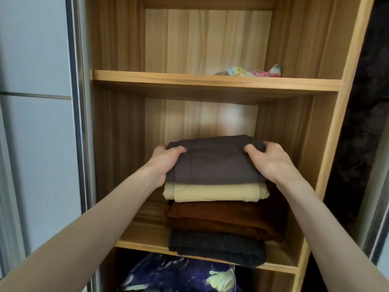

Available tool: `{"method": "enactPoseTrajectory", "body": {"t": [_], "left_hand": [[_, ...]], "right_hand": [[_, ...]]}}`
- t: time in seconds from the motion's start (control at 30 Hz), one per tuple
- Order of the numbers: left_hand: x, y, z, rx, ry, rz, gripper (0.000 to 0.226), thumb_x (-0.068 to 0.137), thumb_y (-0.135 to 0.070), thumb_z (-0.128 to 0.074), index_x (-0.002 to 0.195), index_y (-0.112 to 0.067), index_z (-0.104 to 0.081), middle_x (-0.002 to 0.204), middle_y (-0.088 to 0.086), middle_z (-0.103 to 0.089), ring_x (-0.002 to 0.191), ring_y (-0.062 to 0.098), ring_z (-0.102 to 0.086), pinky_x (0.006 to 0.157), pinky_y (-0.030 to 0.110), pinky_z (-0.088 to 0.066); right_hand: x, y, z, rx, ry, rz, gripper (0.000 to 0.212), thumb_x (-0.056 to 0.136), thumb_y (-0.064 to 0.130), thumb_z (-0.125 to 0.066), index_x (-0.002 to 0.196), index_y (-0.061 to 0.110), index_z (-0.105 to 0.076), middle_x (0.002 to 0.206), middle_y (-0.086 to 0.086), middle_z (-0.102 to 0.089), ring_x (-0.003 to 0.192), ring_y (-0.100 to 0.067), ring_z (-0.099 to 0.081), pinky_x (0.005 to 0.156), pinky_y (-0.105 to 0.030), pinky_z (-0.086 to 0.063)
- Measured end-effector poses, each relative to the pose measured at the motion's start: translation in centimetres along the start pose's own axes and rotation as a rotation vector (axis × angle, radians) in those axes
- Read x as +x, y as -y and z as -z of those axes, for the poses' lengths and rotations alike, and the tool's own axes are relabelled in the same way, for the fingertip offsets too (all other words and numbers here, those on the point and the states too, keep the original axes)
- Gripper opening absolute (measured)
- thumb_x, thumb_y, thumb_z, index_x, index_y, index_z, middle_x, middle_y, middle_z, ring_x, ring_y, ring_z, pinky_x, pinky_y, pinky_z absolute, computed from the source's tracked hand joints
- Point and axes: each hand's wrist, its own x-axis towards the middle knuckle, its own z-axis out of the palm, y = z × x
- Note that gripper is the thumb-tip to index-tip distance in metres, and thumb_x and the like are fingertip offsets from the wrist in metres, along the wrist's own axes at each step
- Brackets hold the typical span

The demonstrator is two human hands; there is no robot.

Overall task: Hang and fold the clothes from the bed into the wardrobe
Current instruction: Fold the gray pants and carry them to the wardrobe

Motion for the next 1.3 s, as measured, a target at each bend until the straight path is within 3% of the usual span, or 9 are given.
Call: {"method": "enactPoseTrajectory", "body": {"t": [0.13,0.23,0.3,0.37,0.5,0.73,1.0,1.17,1.3], "left_hand": [[1.2,0.0,-0.5,0.097,-0.017,0.019,0.064,0.101,-0.027,-0.069,0.154,-0.004,-0.041,0.1,0.003,-0.059,0.087,0.016,-0.061,0.064,0.028,-0.051],[2.1,0.9,-0.9,0.381,-0.08,-0.043,0.074,0.1,-0.036,-0.068,0.159,-0.008,-0.033,0.136,0.012,-0.055,0.125,0.029,-0.054,0.102,0.04,-0.051],[2.7,1.2,-1.0,0.454,-0.119,-0.144,0.078,0.098,-0.032,-0.07,0.162,-0.016,-0.029,0.157,0.011,-0.04,0.145,0.031,-0.039,0.118,0.047,-0.041],[3.0,1.4,-0.8,0.383,-0.063,-0.272,0.065,0.099,-0.018,-0.069,0.158,-0.02,-0.042,0.154,0.005,-0.048,0.144,0.025,-0.044,0.119,0.041,-0.041],[2.2,1.6,-0.1,0.544,0.014,-0.543,0.031,0.105,-0.024,-0.055,0.13,-0.024,-0.073,0.14,-0.006,-0.066,0.137,0.011,-0.054,0.114,0.025,-0.038],[0.9,3.1,1.3,1.008,0.285,-0.626,0.066,0.101,-0.069,-0.033,0.158,-0.037,-0.042,0.167,-0.011,-0.034,0.153,0.009,-0.03,0.122,0.032,-0.026],[-2.0,4.2,1.4,0.921,0.047,-0.733,0.053,0.107,-0.057,-0.041,0.15,-0.029,-0.055,0.153,-0.01,-0.054,0.14,0.005,-0.045,0.118,0.036,-0.04],[-5.9,5.0,3.9,0.778,-0.267,-0.825,0.04,0.109,-0.044,-0.045,0.138,-0.024,-0.065,0.129,-0.013,-0.067,0.122,0.002,-0.057,0.103,0.03,-0.051],[-8.9,5.2,8.0,0.887,-0.437,-1.093,0.037,0.105,-0.029,-0.05,0.131,-0.011,-0.069,0.135,0.001,-0.065,0.129,0.013,-0.056,0.11,0.028,-0.044]], "right_hand": [[0.4,-0.8,-0.1,-0.189,0.038,-0.066,0.05,0.096,0.059,-0.05,0.118,0.017,-0.067,0.107,-0.003,-0.067,0.102,-0.027,-0.063,0.083,-0.037,-0.051],[0.1,-1.3,-0.4,-0.448,-0.039,-0.057,0.071,0.096,0.064,-0.048,0.149,0.016,-0.05,0.152,-0.015,-0.043,0.139,-0.038,-0.039,0.11,-0.048,-0.04],[-0.5,-1.0,-0.3,-0.494,-0.181,0.196,0.07,0.099,0.053,-0.054,0.156,0.016,-0.039,0.16,-0.011,-0.034,0.145,-0.034,-0.033,0.113,-0.046,-0.036],[-0.7,-0.8,-0.3,-0.436,-0.127,0.475,0.059,0.101,0.045,-0.055,0.154,0.021,-0.046,0.157,0.001,-0.043,0.144,-0.023,-0.041,0.113,-0.039,-0.038],[-1.0,-1.6,-1.3,-0.435,0.127,0.435,0.055,0.097,0.064,-0.045,0.142,0.037,-0.061,0.148,0.018,-0.055,0.142,-0.007,-0.043,0.112,-0.031,-0.037],[-1.2,-3.4,-2.2,-0.4,0.109,0.418,0.054,0.096,0.064,-0.04,0.139,0.04,-0.062,0.147,0.02,-0.055,0.143,-0.005,-0.042,0.112,-0.027,-0.032],[-1.4,-3.5,-2.5,-0.471,0.039,0.561,0.063,0.1,0.066,-0.033,0.14,0.028,-0.064,0.148,0.008,-0.059,0.145,-0.012,-0.043,0.118,-0.031,-0.032],[-3.5,-2.4,-3.7,-0.656,-0.223,0.727,0.069,0.105,0.06,-0.026,0.142,0.014,-0.062,0.145,-0.006,-0.062,0.148,-0.023,-0.042,0.124,-0.044,-0.023],[-7.8,0.5,-7.3,-0.478,-0.276,0.859,0.062,0.106,0.053,-0.037,0.15,0.012,-0.053,0.153,-0.009,-0.054,0.149,-0.022,-0.04,0.126,-0.042,-0.022]]}}
